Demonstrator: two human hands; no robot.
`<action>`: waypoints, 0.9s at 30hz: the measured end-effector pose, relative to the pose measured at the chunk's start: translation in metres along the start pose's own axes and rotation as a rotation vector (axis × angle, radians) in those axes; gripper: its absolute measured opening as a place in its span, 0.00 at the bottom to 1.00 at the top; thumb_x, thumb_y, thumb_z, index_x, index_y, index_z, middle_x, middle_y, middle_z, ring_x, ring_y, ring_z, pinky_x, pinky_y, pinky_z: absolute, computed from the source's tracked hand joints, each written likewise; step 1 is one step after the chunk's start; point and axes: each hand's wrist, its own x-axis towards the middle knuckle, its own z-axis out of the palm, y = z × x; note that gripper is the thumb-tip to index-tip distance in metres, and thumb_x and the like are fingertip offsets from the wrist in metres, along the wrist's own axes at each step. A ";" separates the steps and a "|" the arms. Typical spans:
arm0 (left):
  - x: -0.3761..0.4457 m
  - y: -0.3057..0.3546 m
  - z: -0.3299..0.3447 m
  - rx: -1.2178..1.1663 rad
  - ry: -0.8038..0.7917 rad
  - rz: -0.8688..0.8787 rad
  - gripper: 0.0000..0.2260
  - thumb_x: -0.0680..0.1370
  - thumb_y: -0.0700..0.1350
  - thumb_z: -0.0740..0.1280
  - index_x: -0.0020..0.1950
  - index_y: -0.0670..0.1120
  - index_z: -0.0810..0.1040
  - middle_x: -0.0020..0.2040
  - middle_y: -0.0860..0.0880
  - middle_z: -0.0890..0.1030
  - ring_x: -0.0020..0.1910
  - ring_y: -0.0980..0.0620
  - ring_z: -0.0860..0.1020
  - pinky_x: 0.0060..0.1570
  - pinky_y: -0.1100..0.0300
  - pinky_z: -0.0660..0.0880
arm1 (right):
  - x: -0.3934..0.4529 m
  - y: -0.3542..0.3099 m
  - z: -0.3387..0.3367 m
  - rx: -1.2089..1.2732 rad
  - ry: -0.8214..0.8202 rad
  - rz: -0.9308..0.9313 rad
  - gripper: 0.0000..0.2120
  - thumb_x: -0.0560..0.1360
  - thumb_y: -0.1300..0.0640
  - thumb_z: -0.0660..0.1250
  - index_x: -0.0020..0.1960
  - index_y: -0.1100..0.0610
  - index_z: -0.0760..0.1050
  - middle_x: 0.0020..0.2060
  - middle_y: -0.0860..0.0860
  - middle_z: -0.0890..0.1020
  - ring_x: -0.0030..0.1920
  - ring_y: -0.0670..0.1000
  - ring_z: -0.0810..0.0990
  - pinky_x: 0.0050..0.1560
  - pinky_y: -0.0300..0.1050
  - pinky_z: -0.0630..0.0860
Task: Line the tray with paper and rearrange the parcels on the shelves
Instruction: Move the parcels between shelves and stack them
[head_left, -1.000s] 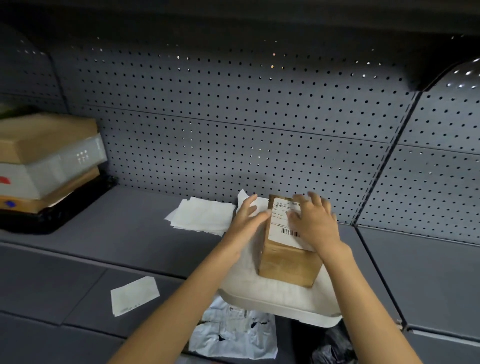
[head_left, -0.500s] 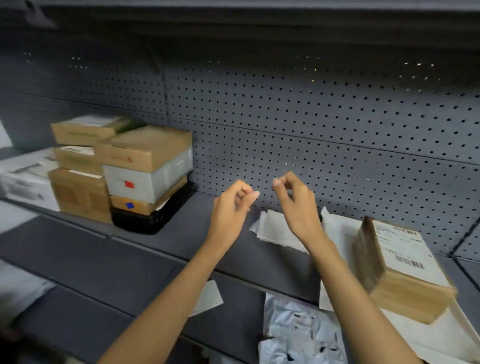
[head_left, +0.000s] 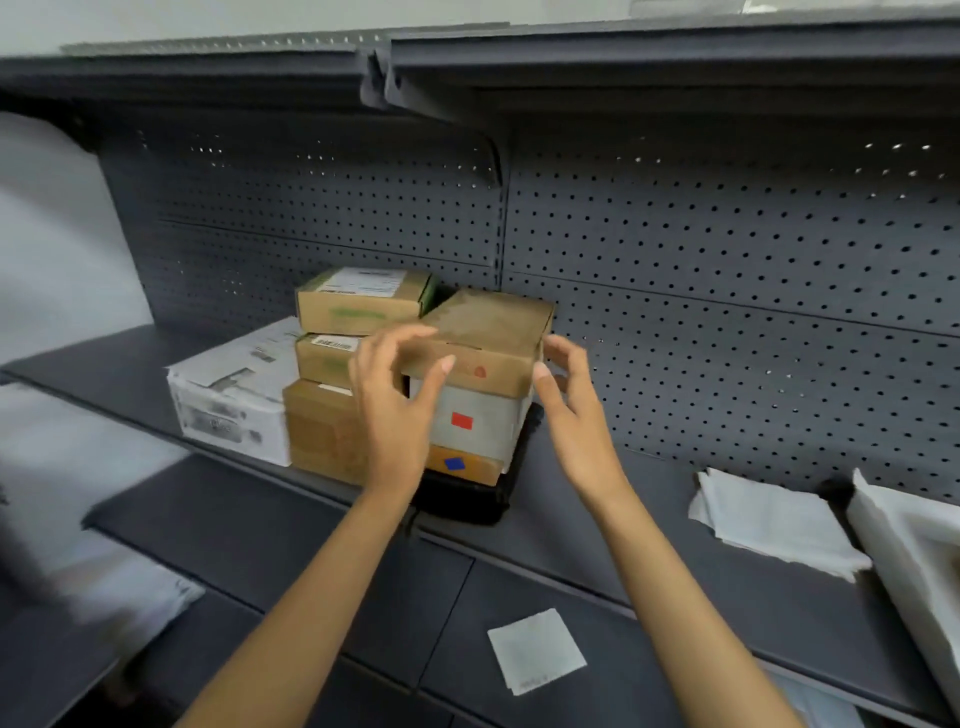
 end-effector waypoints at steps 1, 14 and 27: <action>0.009 -0.011 -0.006 -0.038 0.020 -0.047 0.14 0.77 0.46 0.73 0.62 0.49 0.78 0.63 0.50 0.78 0.66 0.54 0.72 0.65 0.69 0.66 | 0.003 0.000 0.011 0.003 -0.009 0.036 0.23 0.85 0.47 0.56 0.79 0.48 0.60 0.75 0.46 0.69 0.71 0.37 0.68 0.73 0.39 0.64; 0.048 -0.048 0.004 -0.460 -0.211 -0.600 0.21 0.83 0.51 0.64 0.76 0.48 0.71 0.71 0.51 0.76 0.69 0.55 0.74 0.67 0.62 0.70 | 0.036 -0.003 0.048 0.258 0.116 0.308 0.32 0.83 0.38 0.55 0.83 0.42 0.48 0.81 0.42 0.59 0.80 0.45 0.58 0.79 0.49 0.55; 0.041 -0.055 0.021 -0.547 -0.295 -0.617 0.22 0.78 0.61 0.62 0.70 0.56 0.75 0.66 0.53 0.81 0.67 0.51 0.78 0.71 0.45 0.71 | 0.041 0.017 0.063 0.362 0.274 0.426 0.47 0.63 0.23 0.63 0.77 0.42 0.65 0.76 0.45 0.71 0.76 0.49 0.67 0.77 0.60 0.60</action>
